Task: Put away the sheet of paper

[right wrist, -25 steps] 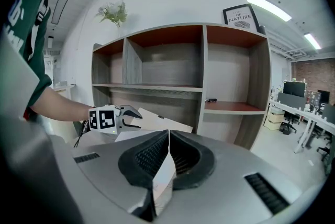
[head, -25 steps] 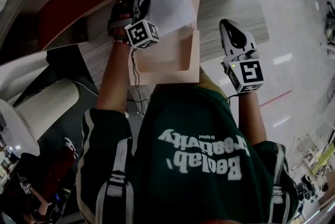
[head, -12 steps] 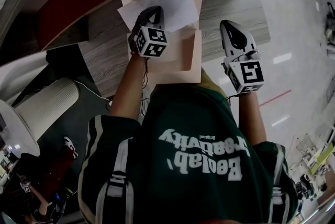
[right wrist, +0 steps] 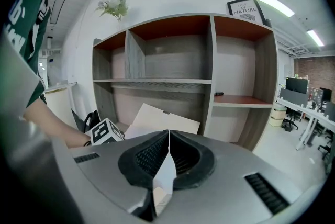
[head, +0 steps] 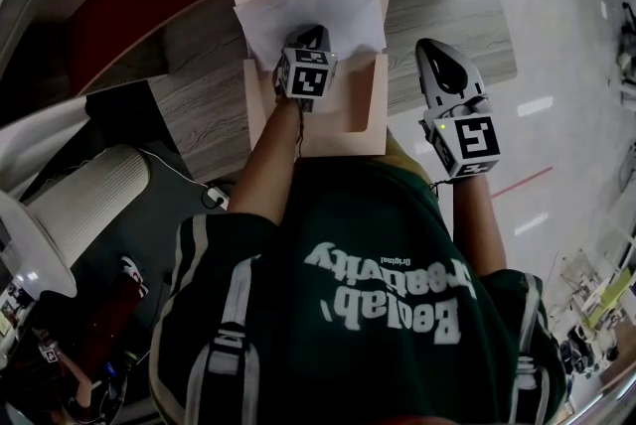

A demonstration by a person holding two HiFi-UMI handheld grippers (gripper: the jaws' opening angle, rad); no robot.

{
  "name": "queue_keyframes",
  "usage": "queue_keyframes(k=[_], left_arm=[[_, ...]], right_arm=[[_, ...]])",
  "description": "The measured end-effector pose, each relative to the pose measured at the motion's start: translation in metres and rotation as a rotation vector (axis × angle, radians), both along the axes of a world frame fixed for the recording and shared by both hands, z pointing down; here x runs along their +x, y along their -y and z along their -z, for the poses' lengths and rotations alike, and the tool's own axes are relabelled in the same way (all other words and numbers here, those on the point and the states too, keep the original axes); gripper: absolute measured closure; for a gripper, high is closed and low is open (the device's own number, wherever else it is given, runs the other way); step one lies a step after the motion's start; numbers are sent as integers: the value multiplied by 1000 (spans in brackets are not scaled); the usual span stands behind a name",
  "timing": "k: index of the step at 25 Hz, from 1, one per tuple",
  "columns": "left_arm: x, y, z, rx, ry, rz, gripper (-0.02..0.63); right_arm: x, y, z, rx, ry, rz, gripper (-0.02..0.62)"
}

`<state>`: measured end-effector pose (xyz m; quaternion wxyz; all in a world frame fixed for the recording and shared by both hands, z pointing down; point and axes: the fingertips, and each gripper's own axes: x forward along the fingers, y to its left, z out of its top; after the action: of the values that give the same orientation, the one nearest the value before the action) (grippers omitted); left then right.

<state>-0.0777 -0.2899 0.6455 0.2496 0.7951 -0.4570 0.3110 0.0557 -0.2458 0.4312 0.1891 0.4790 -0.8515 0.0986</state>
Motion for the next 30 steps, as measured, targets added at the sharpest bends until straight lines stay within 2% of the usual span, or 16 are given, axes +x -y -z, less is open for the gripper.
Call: queue_keyframes(k=[3,8,13,19,23,30], left_arm=[[6,-7,-18,-64,10,-15,588],[-9,-20,-42,-121,72,-70,588],[-12,-32,-45,-107,136,-163,588],[-19,-42,-52,-75,261,-350,588],[-20,-57,-56,-100,253,-423,588],[-15,-74,-58,-146,204,-435,588]], right_arm=[[0,-2,-1,-4,-4,1,560],[-1,2,-3,-2,-10,-5,560],[-3,-1,0,-9,-11,9,560],[-16,-3,-4,-11,-13,26,560],[-12,-6,-5,-14,-14,23,560],[-10,-11,-7,-14,-14,25,560]])
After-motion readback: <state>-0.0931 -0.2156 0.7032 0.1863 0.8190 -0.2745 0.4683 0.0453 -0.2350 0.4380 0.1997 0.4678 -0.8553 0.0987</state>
